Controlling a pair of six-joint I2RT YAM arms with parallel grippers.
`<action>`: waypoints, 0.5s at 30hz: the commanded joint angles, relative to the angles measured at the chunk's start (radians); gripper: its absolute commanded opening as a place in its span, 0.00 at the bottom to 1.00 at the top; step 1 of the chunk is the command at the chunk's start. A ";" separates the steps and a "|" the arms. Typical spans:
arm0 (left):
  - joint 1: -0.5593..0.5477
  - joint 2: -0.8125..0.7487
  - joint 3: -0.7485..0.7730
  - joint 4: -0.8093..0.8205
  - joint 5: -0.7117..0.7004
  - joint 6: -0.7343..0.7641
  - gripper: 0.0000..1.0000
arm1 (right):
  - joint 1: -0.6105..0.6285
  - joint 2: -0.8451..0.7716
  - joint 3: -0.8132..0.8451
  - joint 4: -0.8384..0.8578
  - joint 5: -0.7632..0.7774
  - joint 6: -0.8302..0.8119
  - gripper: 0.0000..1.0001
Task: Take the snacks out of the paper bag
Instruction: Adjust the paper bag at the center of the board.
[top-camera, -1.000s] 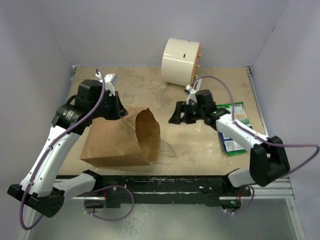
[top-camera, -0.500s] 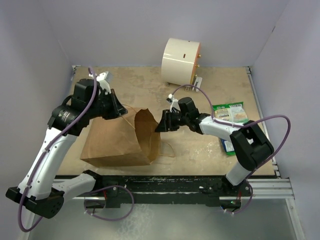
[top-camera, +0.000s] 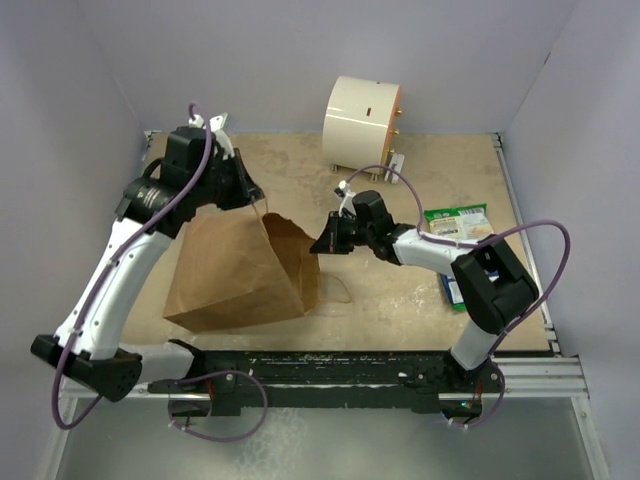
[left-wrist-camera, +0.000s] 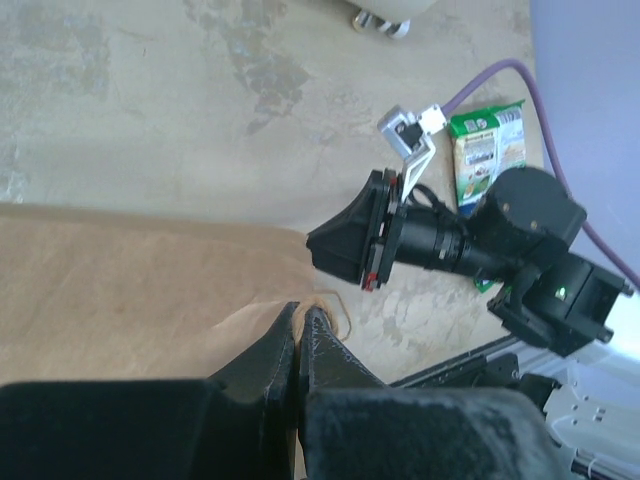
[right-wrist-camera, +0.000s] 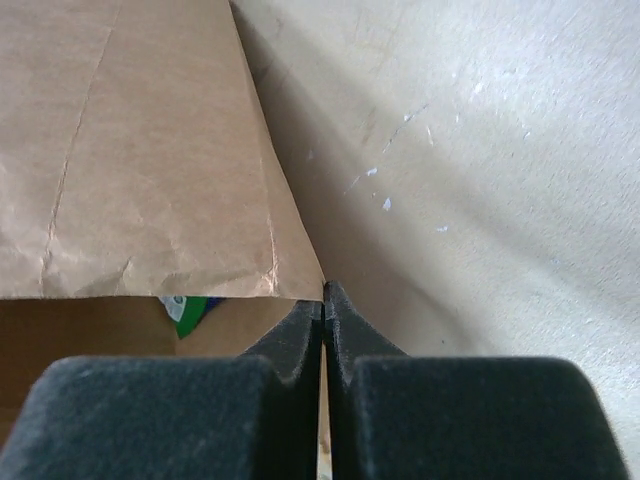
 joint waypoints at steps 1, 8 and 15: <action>0.000 0.109 0.146 0.134 -0.044 0.016 0.00 | -0.003 -0.012 0.096 -0.033 0.111 0.029 0.00; 0.000 0.340 0.355 0.224 0.053 0.093 0.00 | -0.089 -0.036 0.135 -0.121 0.185 -0.012 0.00; -0.024 0.490 0.493 0.230 0.212 0.167 0.00 | -0.154 -0.127 0.023 -0.169 0.184 -0.100 0.00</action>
